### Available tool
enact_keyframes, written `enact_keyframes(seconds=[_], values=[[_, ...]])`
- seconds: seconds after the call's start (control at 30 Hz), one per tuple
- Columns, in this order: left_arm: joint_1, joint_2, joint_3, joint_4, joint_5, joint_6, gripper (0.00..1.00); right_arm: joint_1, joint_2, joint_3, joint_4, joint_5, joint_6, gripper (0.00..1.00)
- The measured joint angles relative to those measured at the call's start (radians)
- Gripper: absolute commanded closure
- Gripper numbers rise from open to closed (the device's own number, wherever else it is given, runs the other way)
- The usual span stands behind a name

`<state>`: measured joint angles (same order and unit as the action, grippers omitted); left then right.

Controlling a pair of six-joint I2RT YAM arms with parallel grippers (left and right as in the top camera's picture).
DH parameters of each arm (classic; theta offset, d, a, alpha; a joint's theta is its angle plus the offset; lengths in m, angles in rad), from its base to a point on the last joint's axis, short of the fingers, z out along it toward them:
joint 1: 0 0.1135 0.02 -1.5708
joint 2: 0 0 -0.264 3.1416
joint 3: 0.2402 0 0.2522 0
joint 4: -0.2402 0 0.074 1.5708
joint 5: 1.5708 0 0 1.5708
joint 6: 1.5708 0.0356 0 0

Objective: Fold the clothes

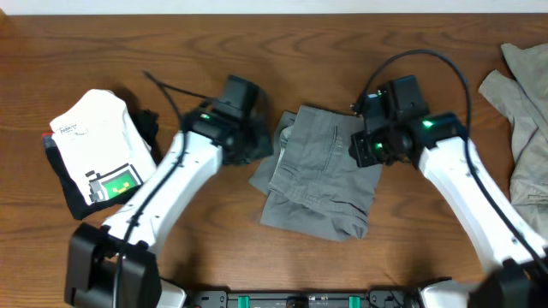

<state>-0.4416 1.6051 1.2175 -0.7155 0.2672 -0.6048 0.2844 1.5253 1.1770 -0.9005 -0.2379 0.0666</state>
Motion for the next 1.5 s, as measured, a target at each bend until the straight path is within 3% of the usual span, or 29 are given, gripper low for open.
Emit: enact_keyframes(seconds=[0.33, 0.63, 0.97, 1.2, 1.4, 1.5], values=[[-0.167, 0.094, 0.0, 0.249, 0.027, -0.027, 0.55, 0.0, 0.21, -0.002, 0.028, -0.031, 0.0, 0.83], [-0.235, 0.262, -0.002, 0.112, 0.069, -0.076, 0.56, 0.003, 0.367, -0.002, 0.022, -0.087, 0.0, 0.83], [-0.259, 0.274, -0.005, 0.032, 0.017, -0.071, 0.56, 0.006, 0.398, -0.002, 0.016, -0.105, 0.0, 0.8], [-0.169, 0.268, -0.005, 0.019, -0.029, 0.019, 0.56, 0.006, 0.342, -0.002, -0.039, -0.14, 0.0, 0.76], [0.016, 0.237, 0.048, 0.018, -0.056, 0.083, 0.49, 0.006, 0.082, 0.009, 0.006, -0.085, 0.004, 0.66], [0.102, 0.202, 0.08, 0.019, 0.003, 0.102, 0.49, 0.006, -0.014, 0.027, 0.046, -0.025, 0.004, 0.67]])
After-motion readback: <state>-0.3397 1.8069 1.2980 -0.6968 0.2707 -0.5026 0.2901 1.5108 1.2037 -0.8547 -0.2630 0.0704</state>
